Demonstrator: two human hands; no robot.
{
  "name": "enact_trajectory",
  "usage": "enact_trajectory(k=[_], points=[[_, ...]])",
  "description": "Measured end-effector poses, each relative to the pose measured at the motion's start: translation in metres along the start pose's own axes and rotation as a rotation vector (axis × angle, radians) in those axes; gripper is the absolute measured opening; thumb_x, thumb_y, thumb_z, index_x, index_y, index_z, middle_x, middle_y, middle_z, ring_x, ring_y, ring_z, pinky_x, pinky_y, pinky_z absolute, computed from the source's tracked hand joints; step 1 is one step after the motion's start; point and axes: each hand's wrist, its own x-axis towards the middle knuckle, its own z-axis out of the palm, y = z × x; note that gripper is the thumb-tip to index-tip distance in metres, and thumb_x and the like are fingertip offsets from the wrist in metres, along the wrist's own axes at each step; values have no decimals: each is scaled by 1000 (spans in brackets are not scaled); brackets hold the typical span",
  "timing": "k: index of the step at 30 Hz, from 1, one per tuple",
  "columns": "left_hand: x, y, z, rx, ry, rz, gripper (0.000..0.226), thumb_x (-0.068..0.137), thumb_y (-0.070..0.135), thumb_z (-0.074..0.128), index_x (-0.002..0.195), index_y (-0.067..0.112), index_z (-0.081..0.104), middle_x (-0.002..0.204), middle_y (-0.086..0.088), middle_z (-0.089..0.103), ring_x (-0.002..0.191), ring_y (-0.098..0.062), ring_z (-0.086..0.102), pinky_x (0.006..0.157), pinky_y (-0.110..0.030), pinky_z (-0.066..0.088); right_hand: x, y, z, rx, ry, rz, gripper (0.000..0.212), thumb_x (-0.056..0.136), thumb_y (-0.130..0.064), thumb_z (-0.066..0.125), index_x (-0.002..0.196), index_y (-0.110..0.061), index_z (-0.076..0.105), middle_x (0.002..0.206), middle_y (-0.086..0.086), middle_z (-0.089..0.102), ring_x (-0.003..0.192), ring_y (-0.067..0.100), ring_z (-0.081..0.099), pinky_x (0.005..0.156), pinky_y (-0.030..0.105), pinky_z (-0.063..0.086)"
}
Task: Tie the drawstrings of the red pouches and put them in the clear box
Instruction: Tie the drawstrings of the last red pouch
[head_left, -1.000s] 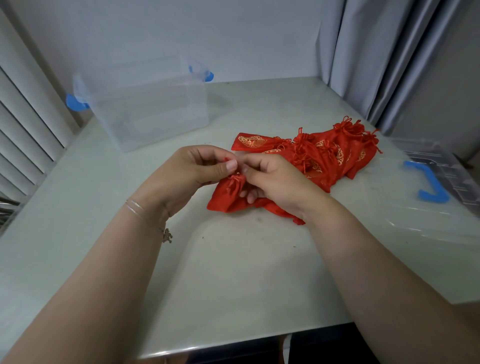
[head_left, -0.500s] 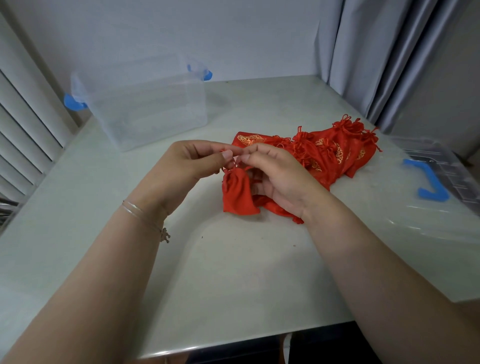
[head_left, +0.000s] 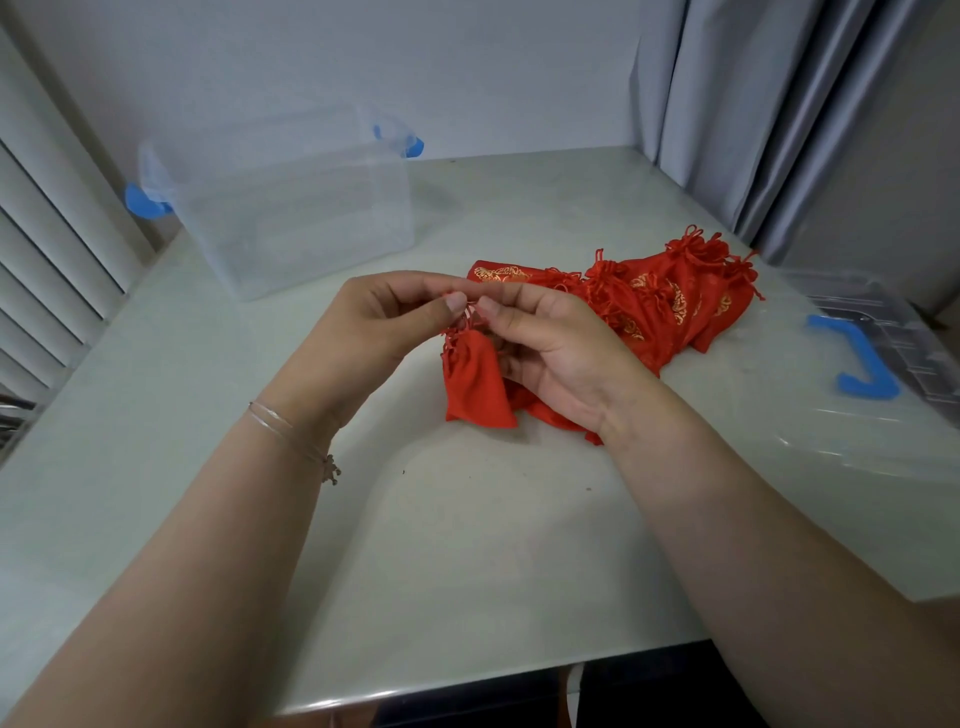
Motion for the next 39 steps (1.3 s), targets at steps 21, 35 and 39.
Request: enact_trajectory(k=[21, 35, 39], points=[[-2, -4, 5, -40, -161, 76, 14, 90, 15, 53, 90, 12, 67, 79, 10, 70, 77, -4, 61, 76, -17, 47, -5, -3, 5, 158, -37, 286, 27, 99, -28, 40, 75, -18, 48, 58, -5, 58, 49, 7, 56, 45, 20, 44], [-1, -3, 4, -168, -109, -20, 21, 85, 19, 55, 79, 23, 74, 73, 6, 66, 64, -9, 56, 63, -19, 46, -2, -3, 5, 369, 3, 218, 21, 76, -30, 60, 88, -13, 56, 59, -6, 58, 42, 1, 54, 35, 8, 38], [-1, -3, 0, -270, -172, -107, 5, 70, 24, 75, 75, 23, 77, 75, 4, 70, 64, -9, 60, 63, -20, 49, -2, -2, 9, 389, 40, 161, 21, 96, -24, 46, 80, -13, 54, 54, -5, 56, 42, 2, 57, 37, 11, 44]])
